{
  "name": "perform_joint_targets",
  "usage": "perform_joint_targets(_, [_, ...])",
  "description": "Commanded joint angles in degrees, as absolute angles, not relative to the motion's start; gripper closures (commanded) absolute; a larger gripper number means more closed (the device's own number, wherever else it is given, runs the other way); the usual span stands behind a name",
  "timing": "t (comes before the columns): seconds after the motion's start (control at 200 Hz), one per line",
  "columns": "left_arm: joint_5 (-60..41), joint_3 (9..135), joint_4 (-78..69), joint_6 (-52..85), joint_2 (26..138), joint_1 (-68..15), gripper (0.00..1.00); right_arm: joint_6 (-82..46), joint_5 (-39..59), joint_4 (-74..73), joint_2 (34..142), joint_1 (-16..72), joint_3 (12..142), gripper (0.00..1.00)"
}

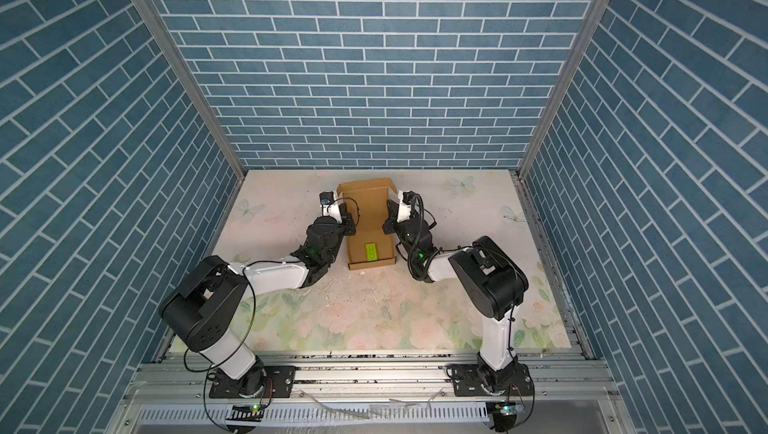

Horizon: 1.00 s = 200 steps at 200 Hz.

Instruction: Fold the paper box

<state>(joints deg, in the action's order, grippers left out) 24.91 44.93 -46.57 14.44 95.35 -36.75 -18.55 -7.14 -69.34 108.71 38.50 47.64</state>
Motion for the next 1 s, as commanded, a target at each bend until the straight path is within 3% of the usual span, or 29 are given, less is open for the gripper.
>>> perform_joint_targets(0.0, [23.63, 42.72, -52.75, 12.09, 94.28, -38.91, 0.91, -16.12, -3.58, -76.05, 108.03, 40.67, 45.80, 1.00])
perform_joint_targets(0.995, [30.43, 30.90, -70.08, 2.52, 96.07, -47.45, 0.92, -11.08, -2.72, -80.09, 104.26, 42.80, 34.99, 1.00])
